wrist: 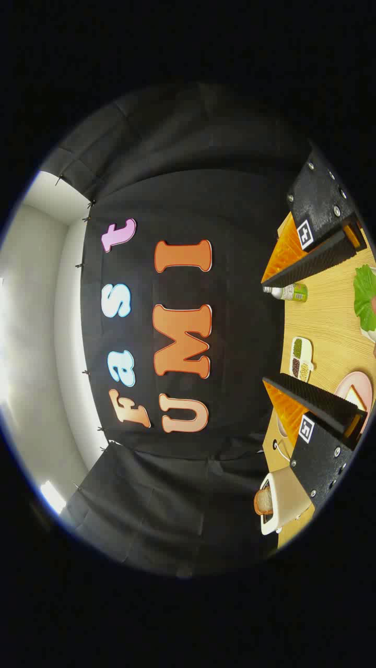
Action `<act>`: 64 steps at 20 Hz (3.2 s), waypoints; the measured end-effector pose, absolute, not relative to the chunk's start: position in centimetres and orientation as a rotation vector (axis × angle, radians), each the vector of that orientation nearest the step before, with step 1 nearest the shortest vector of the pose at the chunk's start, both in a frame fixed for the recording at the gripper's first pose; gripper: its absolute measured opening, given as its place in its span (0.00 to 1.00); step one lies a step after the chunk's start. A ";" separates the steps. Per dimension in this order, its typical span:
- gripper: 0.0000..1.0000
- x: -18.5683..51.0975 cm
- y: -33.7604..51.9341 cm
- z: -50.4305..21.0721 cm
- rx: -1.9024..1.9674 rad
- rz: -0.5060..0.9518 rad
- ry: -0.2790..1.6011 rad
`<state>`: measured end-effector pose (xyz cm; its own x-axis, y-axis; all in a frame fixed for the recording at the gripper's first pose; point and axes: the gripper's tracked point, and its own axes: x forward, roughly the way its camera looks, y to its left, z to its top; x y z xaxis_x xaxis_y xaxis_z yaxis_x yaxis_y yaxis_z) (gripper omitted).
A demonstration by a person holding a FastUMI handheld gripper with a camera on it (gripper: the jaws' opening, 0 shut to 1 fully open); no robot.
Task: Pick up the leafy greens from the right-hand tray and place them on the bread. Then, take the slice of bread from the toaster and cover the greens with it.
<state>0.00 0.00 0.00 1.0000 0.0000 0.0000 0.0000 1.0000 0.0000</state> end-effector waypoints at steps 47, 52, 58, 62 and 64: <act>0.97 -5.9 -1.5 -21.1 0.074 0.071 0.946; 0.97 -7.0 -2.9 -24.9 0.065 0.022 1.079; 0.91 -7.5 -4.3 -27.8 0.043 -0.019 1.164; 0.85 -8.0 -4.7 -29.3 0.033 -0.038 1.202; 0.82 -7.6 -4.8 -29.4 0.007 -0.030 1.187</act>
